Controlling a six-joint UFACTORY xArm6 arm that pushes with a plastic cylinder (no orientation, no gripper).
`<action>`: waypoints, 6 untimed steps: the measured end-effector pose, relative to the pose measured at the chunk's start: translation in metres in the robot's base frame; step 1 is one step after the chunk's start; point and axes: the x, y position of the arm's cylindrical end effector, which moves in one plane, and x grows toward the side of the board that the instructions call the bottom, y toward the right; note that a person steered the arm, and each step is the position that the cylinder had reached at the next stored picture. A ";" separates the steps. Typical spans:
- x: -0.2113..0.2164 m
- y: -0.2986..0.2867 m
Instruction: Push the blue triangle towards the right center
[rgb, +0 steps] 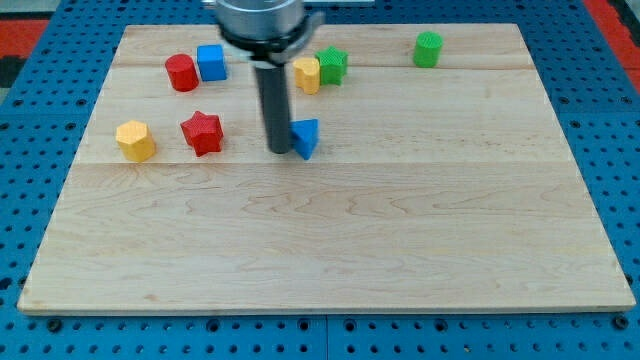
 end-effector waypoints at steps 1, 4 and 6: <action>-0.020 0.029; -0.043 0.044; -0.040 0.132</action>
